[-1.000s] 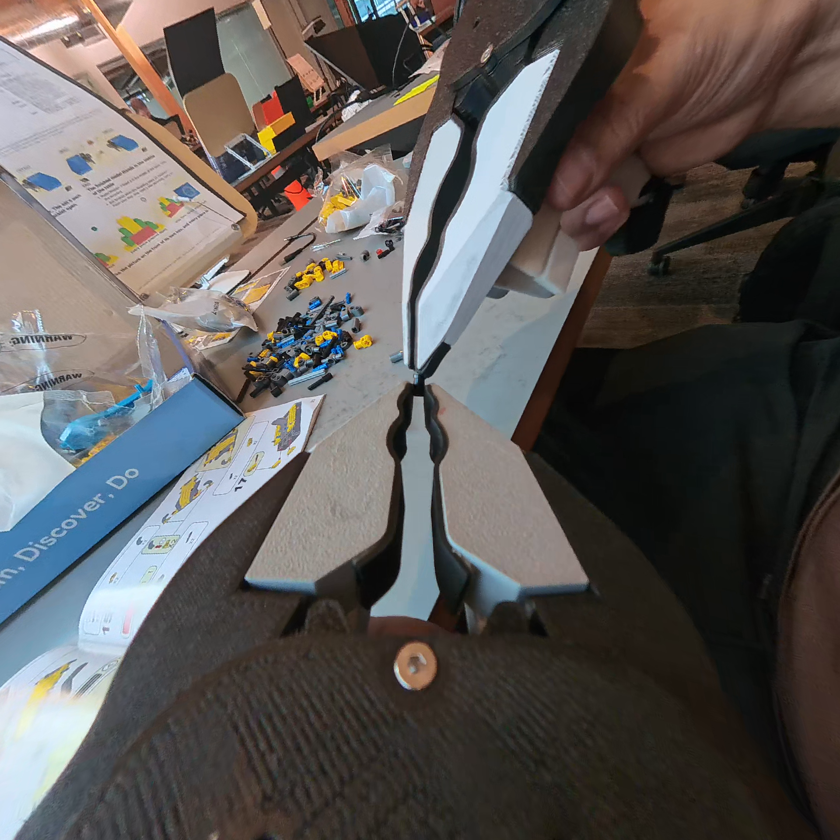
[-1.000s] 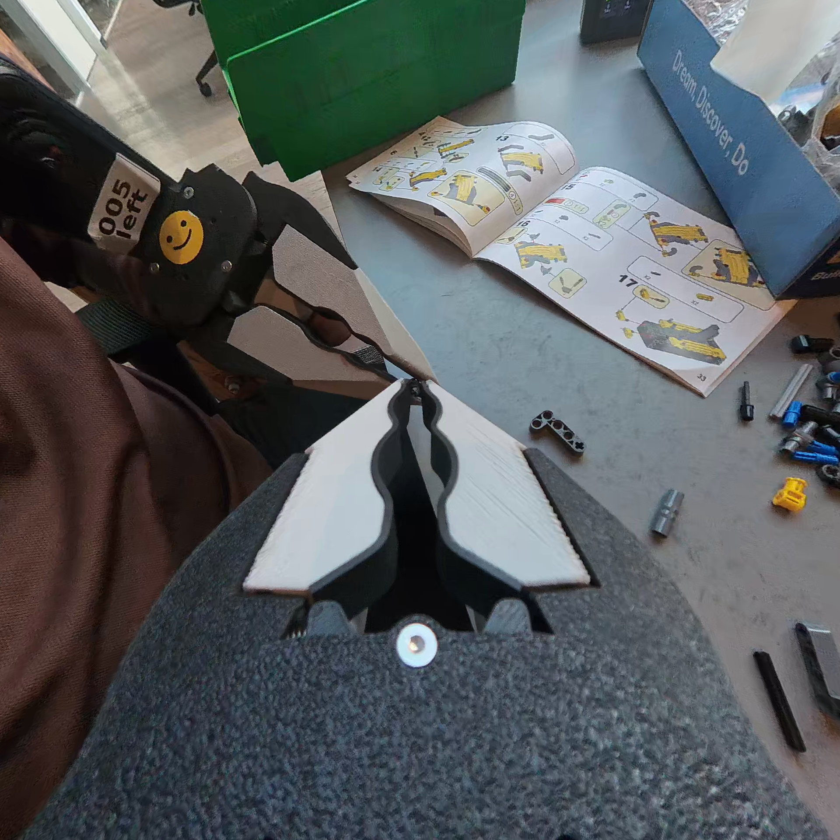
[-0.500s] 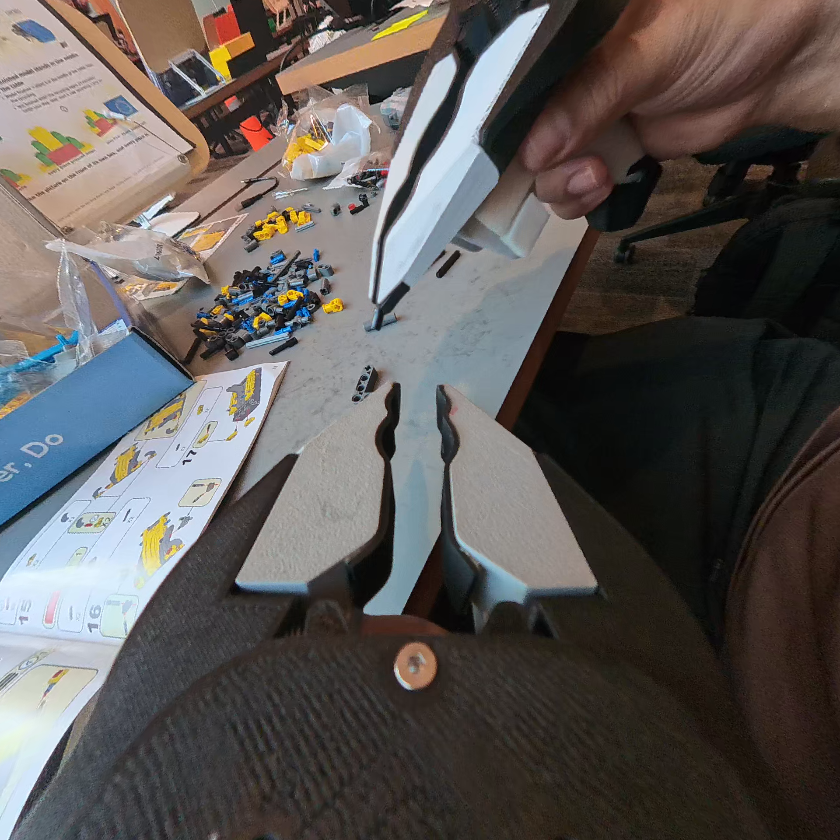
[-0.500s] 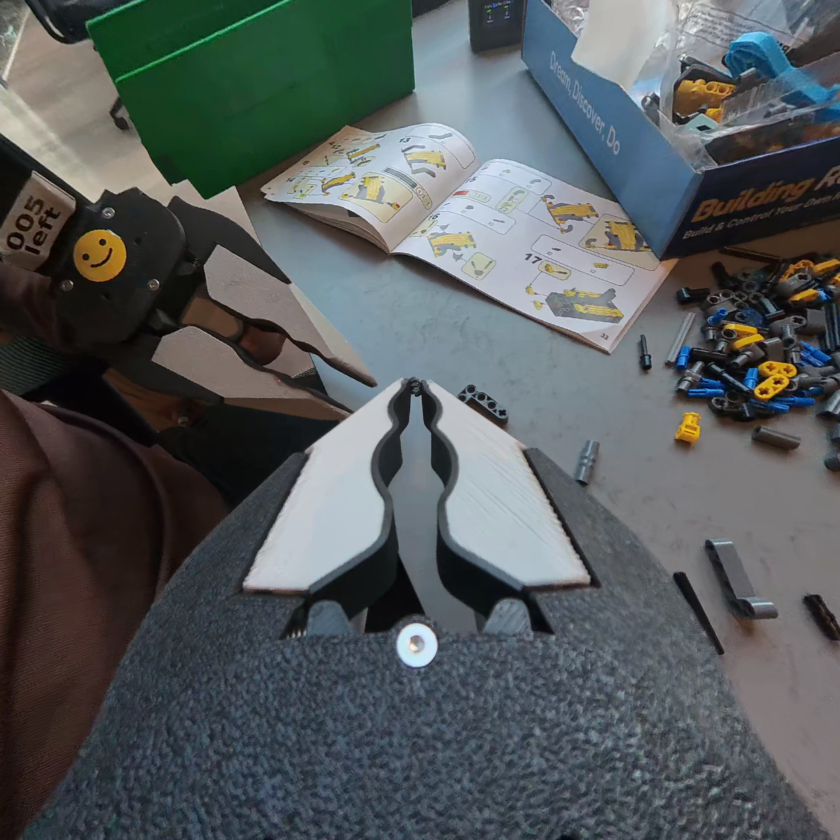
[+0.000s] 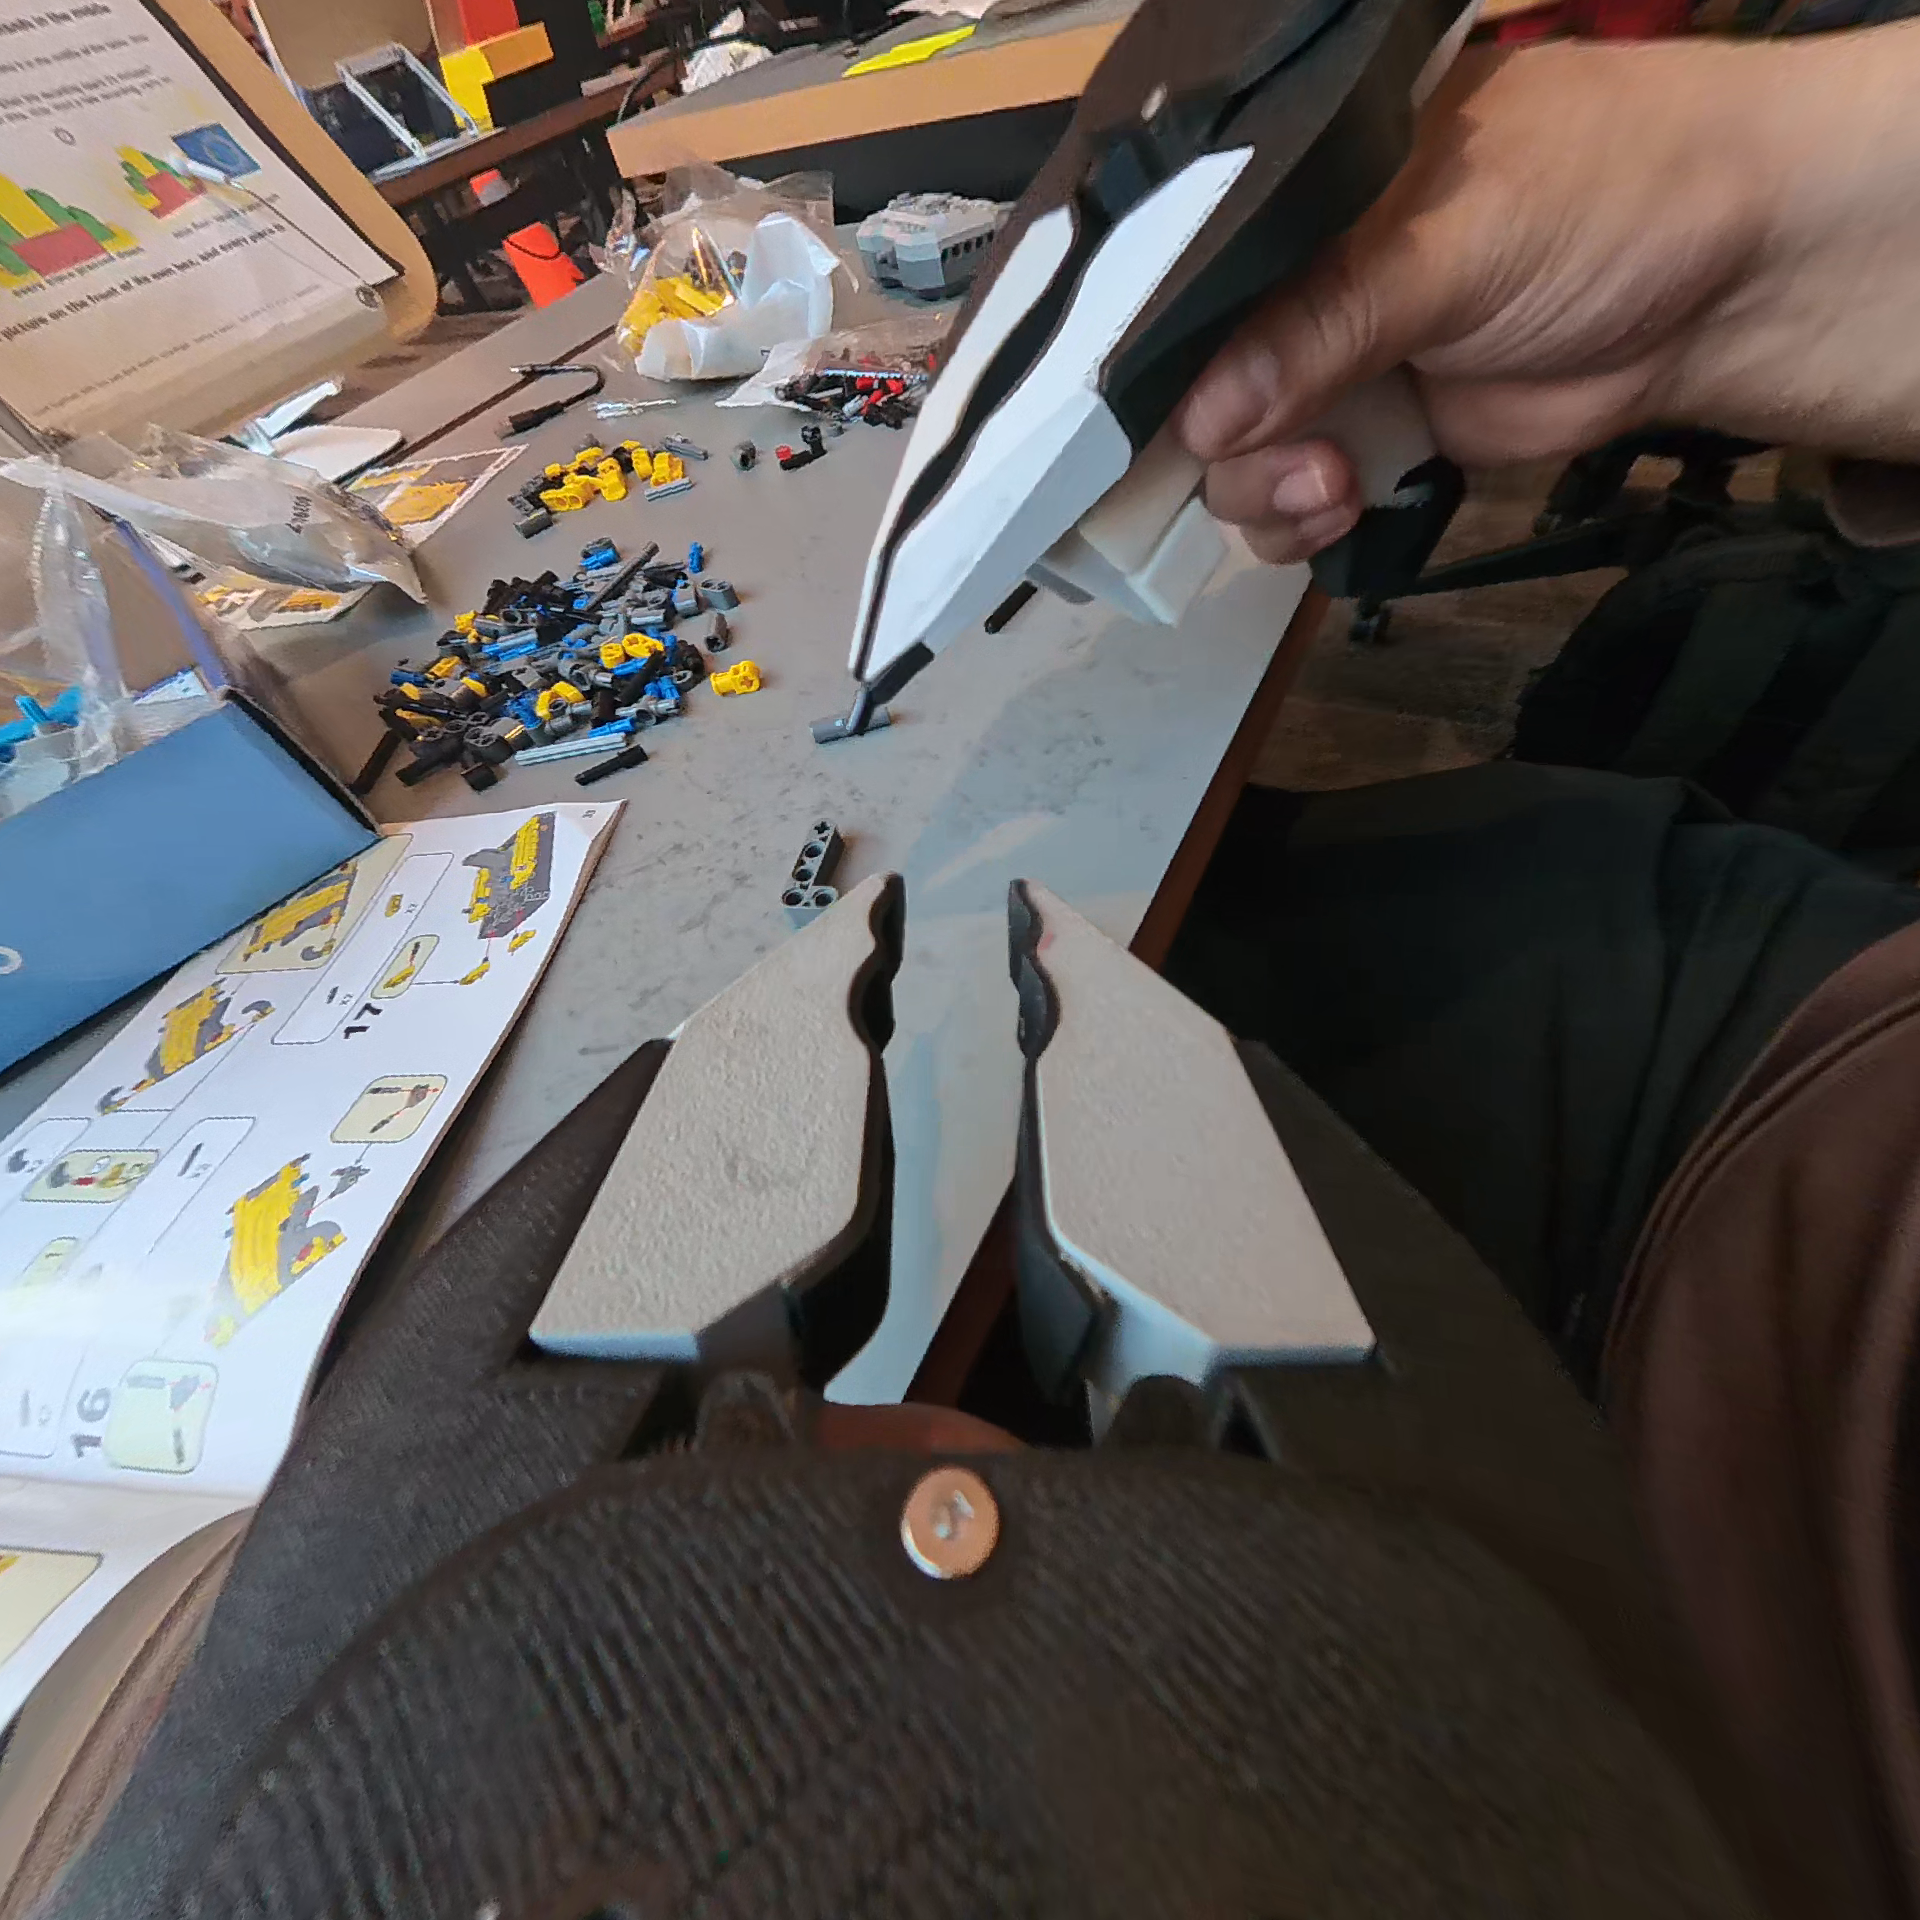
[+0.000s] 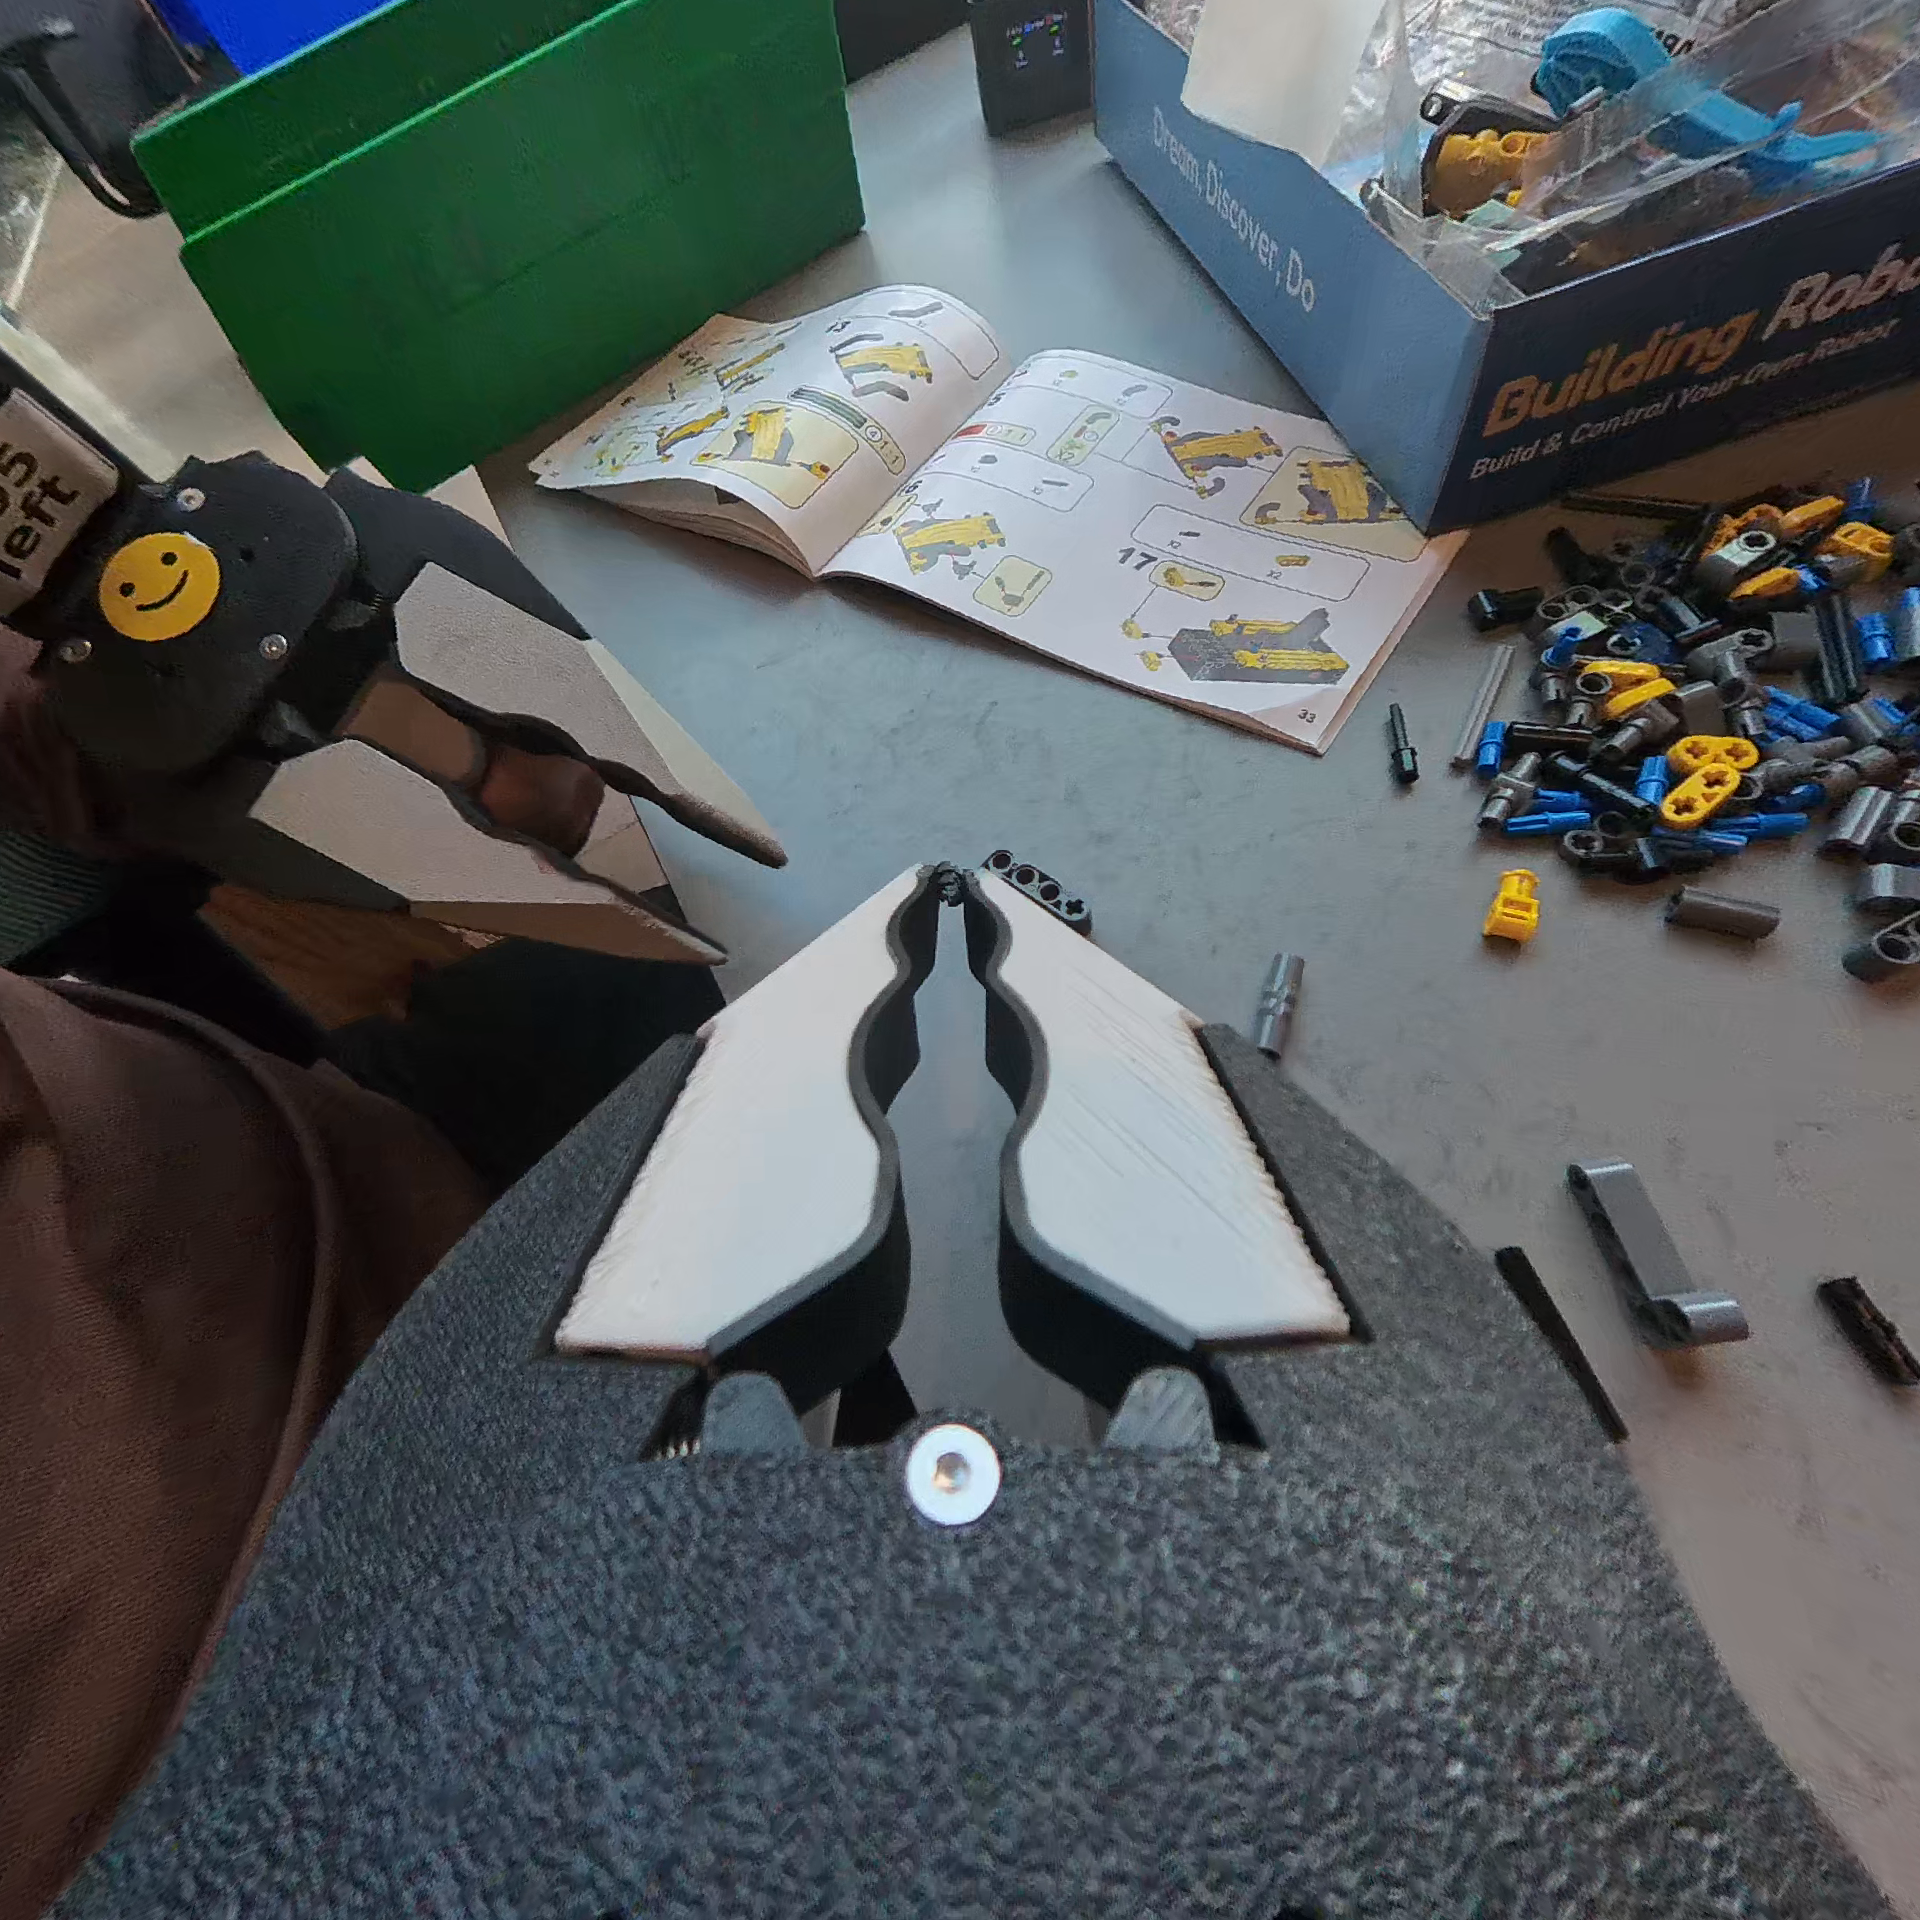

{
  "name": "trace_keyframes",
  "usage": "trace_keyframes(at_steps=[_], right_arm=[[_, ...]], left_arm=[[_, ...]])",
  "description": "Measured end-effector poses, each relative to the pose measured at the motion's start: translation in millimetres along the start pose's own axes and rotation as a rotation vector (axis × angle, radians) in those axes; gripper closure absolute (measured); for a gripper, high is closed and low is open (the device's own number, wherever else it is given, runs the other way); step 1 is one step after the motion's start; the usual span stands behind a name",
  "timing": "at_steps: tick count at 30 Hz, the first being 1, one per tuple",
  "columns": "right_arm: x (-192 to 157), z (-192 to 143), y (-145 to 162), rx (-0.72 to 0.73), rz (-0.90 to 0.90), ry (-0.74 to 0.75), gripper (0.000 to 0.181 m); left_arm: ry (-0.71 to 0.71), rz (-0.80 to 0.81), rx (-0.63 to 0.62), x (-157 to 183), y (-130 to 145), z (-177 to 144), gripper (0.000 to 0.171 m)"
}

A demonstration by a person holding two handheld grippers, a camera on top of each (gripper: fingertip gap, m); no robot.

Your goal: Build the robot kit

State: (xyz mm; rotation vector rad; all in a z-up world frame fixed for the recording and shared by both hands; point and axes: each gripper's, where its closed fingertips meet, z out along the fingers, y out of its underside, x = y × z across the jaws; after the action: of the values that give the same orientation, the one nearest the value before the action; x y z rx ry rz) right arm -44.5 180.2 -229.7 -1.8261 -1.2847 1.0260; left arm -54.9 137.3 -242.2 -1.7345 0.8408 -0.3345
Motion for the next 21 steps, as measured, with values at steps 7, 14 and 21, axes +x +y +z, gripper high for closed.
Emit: trace_keyframes(at_steps=[7,14,21], right_arm=[[5.3,4.8,10.2,-0.018,0.041,-0.025,0.177],[8.4,12.1,25.1,-0.068,0.046,-0.036,0.178],[5.7,13.8,27.1,-0.07,0.1,-0.089,0.178]], left_arm=[[0.052,0.003,-0.019,5.7,5.4,2.9,0.156],[0.082,0.053,-0.094,14.5,19.3,8.4,0.157],[0.109,0.015,-0.084,14.3,17.8,7.7,0.158]])
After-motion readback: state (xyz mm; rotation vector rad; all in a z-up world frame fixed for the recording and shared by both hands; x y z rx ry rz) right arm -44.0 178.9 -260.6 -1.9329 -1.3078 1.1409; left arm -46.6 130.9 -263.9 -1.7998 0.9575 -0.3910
